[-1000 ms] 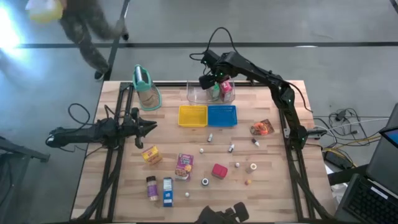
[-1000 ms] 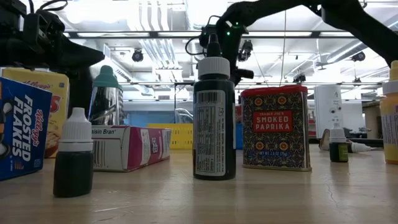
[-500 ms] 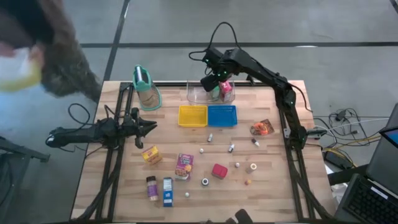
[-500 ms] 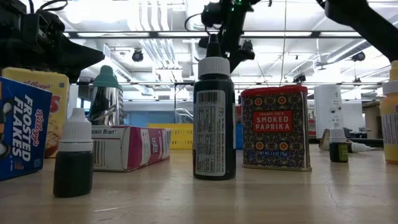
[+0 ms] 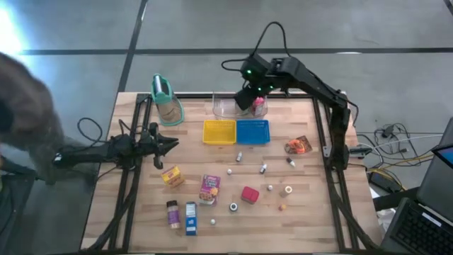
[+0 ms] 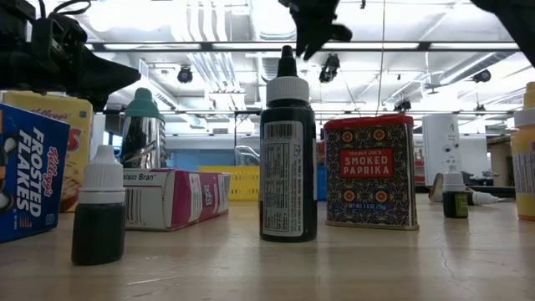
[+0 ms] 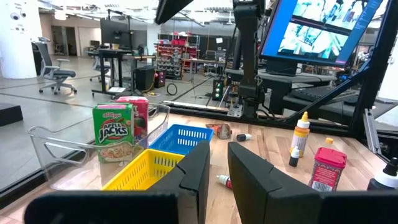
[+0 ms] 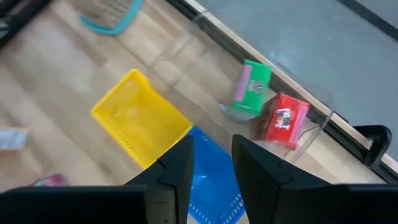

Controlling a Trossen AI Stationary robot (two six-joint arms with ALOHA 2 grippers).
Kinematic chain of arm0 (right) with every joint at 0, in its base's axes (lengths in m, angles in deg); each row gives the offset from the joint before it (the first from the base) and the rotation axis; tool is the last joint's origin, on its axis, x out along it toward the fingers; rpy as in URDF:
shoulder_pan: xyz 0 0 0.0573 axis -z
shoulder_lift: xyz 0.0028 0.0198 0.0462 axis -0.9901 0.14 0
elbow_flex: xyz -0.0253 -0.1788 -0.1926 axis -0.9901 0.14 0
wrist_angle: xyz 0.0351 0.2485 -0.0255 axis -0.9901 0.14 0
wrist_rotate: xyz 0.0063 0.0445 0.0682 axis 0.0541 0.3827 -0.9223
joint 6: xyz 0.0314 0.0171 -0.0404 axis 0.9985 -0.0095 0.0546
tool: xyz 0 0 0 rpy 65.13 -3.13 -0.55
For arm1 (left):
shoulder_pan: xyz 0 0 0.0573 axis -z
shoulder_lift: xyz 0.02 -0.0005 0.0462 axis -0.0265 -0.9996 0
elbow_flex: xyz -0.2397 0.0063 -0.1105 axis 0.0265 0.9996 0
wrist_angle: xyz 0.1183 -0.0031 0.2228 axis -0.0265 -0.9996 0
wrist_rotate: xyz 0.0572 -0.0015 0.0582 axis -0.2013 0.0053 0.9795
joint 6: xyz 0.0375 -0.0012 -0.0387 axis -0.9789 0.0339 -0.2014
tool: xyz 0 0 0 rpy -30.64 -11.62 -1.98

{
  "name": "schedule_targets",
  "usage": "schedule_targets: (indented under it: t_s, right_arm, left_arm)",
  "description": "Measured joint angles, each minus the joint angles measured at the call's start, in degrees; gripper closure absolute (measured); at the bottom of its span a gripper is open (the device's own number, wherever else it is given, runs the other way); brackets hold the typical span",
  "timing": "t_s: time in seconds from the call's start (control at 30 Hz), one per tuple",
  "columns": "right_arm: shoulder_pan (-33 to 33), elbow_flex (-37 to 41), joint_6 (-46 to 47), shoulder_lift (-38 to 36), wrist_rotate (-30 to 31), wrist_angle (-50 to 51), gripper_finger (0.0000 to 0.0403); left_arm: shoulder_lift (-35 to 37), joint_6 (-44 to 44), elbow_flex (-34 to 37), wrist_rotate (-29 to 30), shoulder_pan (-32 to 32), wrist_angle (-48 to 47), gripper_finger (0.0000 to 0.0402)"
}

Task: Pick & Place Kitchen Items
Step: Put the yellow cereal box into the transparent bin

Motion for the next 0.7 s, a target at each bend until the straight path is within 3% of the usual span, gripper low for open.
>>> schedule_targets:
  t_s: [0.7]
  right_arm:
    - [-13.9,0.0,-3.8,-5.2,0.1,1.6,0.0365]
  left_arm:
    - [0.0,0.0,0.0,0.0,0.0,0.0,0.0337]
